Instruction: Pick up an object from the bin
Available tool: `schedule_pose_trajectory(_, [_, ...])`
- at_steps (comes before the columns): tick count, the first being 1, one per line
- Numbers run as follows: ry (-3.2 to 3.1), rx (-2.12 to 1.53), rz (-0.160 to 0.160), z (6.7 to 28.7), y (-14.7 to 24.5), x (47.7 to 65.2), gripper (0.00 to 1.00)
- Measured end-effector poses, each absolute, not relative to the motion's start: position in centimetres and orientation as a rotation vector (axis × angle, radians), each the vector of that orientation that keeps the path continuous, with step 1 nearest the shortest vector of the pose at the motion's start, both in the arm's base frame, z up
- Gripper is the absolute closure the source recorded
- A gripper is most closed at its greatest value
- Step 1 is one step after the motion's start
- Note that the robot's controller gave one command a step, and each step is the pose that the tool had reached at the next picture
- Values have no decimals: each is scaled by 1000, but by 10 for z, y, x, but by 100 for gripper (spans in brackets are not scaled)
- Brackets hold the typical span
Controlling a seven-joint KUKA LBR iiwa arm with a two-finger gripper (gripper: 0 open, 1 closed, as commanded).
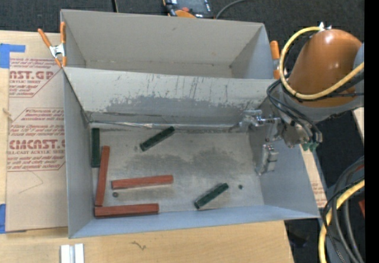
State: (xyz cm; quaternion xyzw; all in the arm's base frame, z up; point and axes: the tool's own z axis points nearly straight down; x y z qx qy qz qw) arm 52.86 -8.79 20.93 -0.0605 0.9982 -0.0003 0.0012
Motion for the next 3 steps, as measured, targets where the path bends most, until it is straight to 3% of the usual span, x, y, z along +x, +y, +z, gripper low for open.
schedule_pose_trajectory(1, [3139, -223, 6, 75, -50, 490, 0])
schedule_pose_trajectory(2, [3134, -221, 2, 79, -51, 491, 100])
schedule_pose_trajectory(3, [3121, -252, -3, 211, -52, 523, 100])
